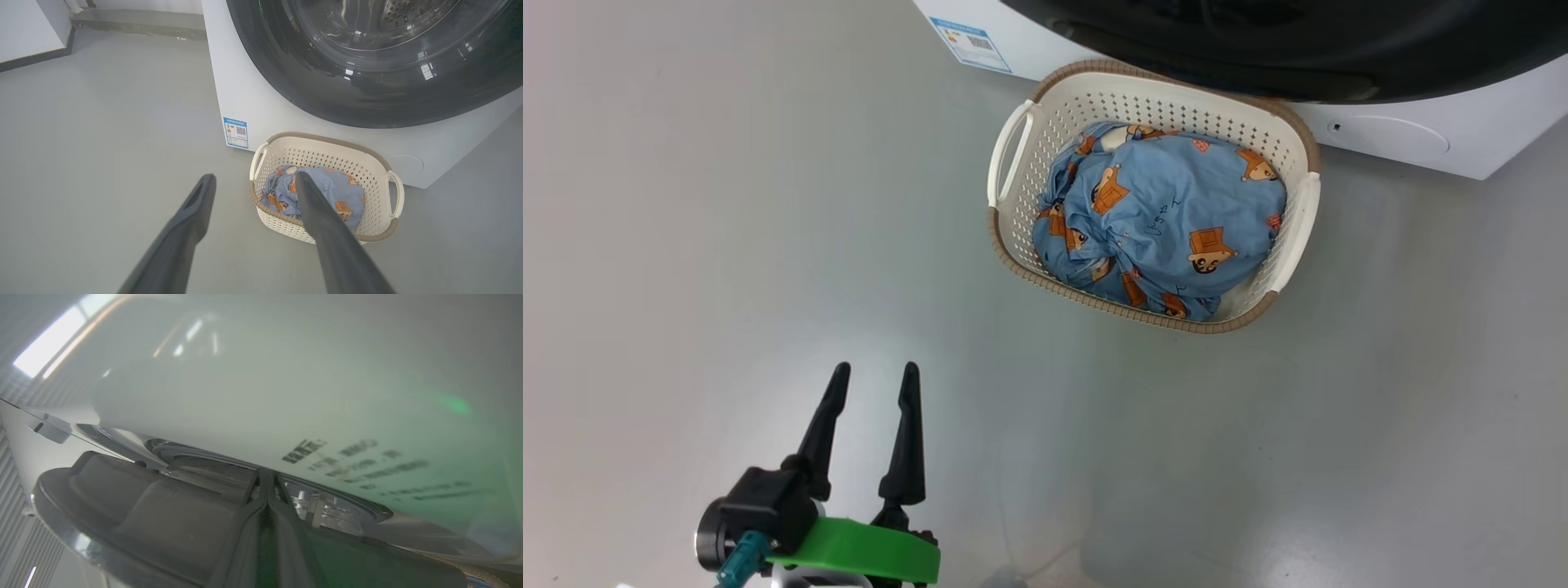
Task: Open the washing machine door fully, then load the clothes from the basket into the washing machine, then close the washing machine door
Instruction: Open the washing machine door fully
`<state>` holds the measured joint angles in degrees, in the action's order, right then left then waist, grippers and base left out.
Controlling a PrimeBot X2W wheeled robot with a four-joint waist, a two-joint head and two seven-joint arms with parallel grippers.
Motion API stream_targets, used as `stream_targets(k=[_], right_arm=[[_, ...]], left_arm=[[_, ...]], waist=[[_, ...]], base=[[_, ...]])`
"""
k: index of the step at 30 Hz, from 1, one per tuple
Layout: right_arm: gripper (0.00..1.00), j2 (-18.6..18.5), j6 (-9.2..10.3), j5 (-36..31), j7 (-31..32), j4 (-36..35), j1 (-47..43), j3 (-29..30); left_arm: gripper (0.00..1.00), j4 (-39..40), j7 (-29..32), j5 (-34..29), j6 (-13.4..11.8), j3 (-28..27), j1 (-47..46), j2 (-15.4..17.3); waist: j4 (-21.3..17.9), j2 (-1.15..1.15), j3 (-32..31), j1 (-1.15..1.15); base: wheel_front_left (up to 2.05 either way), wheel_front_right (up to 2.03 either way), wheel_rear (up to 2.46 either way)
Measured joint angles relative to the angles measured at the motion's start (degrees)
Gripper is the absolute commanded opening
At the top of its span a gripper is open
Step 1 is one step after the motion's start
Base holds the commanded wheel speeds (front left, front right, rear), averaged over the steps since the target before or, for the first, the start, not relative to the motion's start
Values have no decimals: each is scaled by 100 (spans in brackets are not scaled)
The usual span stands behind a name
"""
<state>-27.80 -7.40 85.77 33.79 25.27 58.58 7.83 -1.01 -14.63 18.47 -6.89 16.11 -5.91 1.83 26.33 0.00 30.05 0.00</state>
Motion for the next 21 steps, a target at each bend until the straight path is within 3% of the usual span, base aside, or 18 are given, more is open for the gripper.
stream_targets(k=[7,21], right_arm=[[0,45,2,1,85,48,105,-269],[0,825,9,29,100,36,-177,-1066]], left_arm=[[100,-9,0,53,-93,-27,-78,0],[100,-307,0,48,-5,-315,-232,-1]], waist=[[-134,0,-6,0],[-714,0,-413,0]], base=[[0,0,0],[0,0,0]])
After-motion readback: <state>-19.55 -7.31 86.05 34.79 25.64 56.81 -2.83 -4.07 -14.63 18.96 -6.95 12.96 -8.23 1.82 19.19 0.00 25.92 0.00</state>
